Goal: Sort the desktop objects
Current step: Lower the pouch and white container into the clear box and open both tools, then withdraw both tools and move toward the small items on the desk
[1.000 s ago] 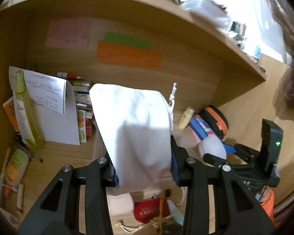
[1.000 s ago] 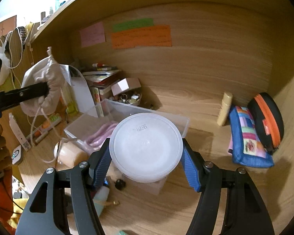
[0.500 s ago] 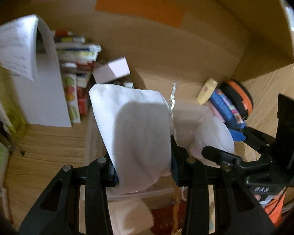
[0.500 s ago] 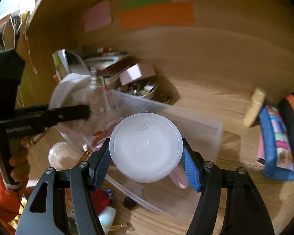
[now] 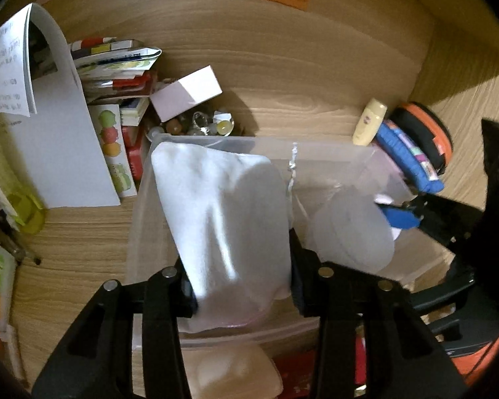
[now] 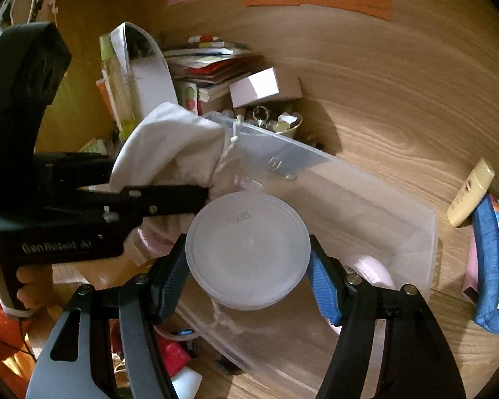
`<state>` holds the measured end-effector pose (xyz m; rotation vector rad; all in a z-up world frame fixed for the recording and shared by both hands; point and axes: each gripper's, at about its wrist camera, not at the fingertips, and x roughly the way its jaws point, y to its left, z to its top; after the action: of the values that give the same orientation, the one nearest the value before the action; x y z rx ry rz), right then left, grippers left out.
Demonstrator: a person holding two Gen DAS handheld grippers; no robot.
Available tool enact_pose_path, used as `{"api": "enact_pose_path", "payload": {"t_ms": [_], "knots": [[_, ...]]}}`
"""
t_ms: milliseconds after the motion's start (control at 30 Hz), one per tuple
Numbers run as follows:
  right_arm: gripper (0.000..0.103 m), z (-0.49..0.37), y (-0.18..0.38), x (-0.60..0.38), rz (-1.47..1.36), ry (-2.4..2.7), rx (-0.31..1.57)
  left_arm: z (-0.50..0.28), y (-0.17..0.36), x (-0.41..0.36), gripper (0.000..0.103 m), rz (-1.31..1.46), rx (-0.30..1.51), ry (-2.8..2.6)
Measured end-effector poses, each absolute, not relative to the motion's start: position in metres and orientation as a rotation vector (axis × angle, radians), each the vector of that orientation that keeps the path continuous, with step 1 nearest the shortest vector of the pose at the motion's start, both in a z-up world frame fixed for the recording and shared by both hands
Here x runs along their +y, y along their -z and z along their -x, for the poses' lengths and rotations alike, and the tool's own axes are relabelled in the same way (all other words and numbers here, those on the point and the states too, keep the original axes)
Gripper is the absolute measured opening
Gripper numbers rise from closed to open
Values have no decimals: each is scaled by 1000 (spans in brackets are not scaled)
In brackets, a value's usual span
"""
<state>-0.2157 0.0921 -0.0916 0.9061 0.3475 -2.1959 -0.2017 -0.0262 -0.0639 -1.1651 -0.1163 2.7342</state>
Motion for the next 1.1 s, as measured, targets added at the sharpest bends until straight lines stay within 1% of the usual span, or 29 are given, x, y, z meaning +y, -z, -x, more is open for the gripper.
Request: {"api": "enact_pose_path", "payload": {"t_ms": [200,300,367,400,433,533,633,733,833,967,1100], "knots": [[63,220,92,94,-936,2185,313,198,63,-24,45,1153,-102,-2749],[63,217,88,94,-927,2177,337,197,59,-26,46,1136,-125,-2751],[64,211,84,95,-899,2178,351,196,54,-25,48,1116,-120,-2767],[66,208,82,95,-885,2190,363,194,52,-25,49,1105,-110,-2777],[69,206,80,95,-870,2204,377,192,48,-24,52,1089,-104,-2787],[71,202,73,99,-840,2231,381,183,35,-25,65,1032,-98,-2819],[72,198,64,108,-823,2255,350,170,20,-22,68,967,-61,-2840],[76,192,53,118,-802,2292,325,157,6,-18,78,913,-10,-2874],[80,181,43,131,-768,2328,301,140,-6,-15,83,854,31,-2917],[81,164,35,150,-736,2389,284,117,-16,-14,94,785,29,-2949],[81,148,33,173,-740,2432,236,97,-18,-13,96,761,54,-2983]]}}
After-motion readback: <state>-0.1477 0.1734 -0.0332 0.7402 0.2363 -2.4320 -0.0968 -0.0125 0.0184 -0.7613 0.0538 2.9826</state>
